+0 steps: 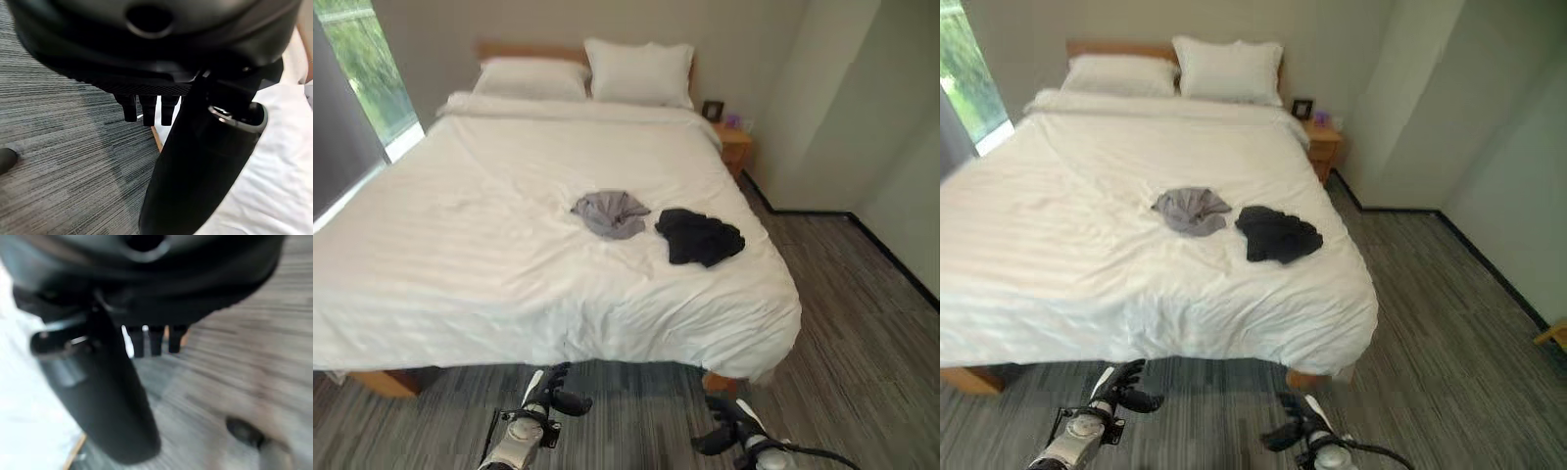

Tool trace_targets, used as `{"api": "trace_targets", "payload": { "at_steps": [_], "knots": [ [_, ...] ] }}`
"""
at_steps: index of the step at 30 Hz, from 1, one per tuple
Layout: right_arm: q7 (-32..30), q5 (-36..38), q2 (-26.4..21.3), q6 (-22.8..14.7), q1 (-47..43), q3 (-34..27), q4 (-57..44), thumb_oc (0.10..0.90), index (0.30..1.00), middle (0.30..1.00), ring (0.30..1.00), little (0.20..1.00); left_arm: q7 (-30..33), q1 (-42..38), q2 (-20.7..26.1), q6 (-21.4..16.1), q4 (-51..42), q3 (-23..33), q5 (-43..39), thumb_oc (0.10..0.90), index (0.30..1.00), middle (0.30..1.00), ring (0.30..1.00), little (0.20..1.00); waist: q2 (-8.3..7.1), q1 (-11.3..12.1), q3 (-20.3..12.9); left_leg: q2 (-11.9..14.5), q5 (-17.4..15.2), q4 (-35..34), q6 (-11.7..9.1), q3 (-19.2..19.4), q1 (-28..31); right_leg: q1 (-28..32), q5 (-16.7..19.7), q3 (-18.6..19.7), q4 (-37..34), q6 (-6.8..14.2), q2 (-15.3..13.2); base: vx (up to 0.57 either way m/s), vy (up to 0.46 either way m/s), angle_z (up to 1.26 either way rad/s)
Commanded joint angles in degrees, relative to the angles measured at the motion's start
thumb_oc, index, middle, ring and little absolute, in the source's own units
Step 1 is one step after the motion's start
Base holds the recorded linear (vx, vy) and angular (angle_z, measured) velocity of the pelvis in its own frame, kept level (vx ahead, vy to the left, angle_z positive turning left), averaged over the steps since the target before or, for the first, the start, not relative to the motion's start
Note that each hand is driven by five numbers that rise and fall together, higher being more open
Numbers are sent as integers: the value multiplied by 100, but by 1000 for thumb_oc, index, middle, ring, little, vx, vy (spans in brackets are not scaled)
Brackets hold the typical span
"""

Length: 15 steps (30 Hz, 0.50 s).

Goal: Pick up bed clothes into laundry basket.

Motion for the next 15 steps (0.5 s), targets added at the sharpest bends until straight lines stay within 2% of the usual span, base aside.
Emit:
{"api": "trace_targets", "payload": {
  "at_steps": [1, 4, 6, 9, 11, 13, 15],
  "knots": [
    [-451, -1206, -1044, -665, -1423, -622, -793, 800, 900, 900, 900, 900, 463, -1252, 565, -793, -1228, 404, 590, 800, 900, 900, 900, 900, -31, 154, 142, -512, -1284, 63, 142, 121, 822, 286, -688, 186, 144, 188, 114, 57, 13, 9],
    [-537, -1753, -1674, -709, -1774, -822, -1539, 800, 900, 900, 900, 900, 589, -1303, 1036, -849, -2152, 726, 783, 800, 900, 900, 900, 900, -34, 208, 78, -530, -1341, 63, 167, 106, 865, 336, -685, 166, 104, 227, 98, 61, 17, 13],
    [-530, -1755, -1674, -702, -1772, -827, -1553, 800, 900, 900, 900, 900, 584, -1299, 1040, -839, -2167, 734, 784, 800, 900, 900, 900, 900, -37, 214, 68, -527, -1311, 63, 164, 116, 837, 306, -656, 176, 98, 219, 101, 26, 12, -12],
    [-653, -1825, -1784, -816, -1809, -1149, -2047, 800, 900, 900, 900, 900, 669, -1342, 1292, -938, -2647, 899, 924, 800, 900, 900, 900, 900, -3, 234, 48, -534, -1360, 63, 219, 126, 838, 276, -699, 226, 167, 243, 84, 73, 41, -14],
    [-703, -1927, -1793, -868, -1798, -1382, -2403, 800, 900, 900, 900, 900, 783, -1512, 1448, -958, -2986, 949, 1069, 800, 900, 900, 900, 900, 101, 206, 191, -540, -1429, 63, 329, 91, 850, -137, -804, 185, 1226, 412, 51, 1, 66, -10],
    [-692, -2042, -1776, -859, -1799, -1462, -2630, 800, 900, 900, 900, 900, 883, -1558, 1444, -955, -3156, 996, 1073, 800, 900, 900, 900, 900, 171, 82, 401, -542, -1494, 63, 393, 92, 940, -719, -345, 195, 2371, 752, -67, -8, 55, -9],
    [-675, -2066, -1700, -860, -1772, -1509, -2813, 800, 900, 900, 900, 900, 913, -1654, 1382, -977, -3127, 999, 1039, 800, 900, 900, 900, 900, 261, -22, 497, -456, -1525, 63, 361, 118, 1020, -1130, -344, 112, 2819, 707, -93, 115, 3, -4]
  ]
}}
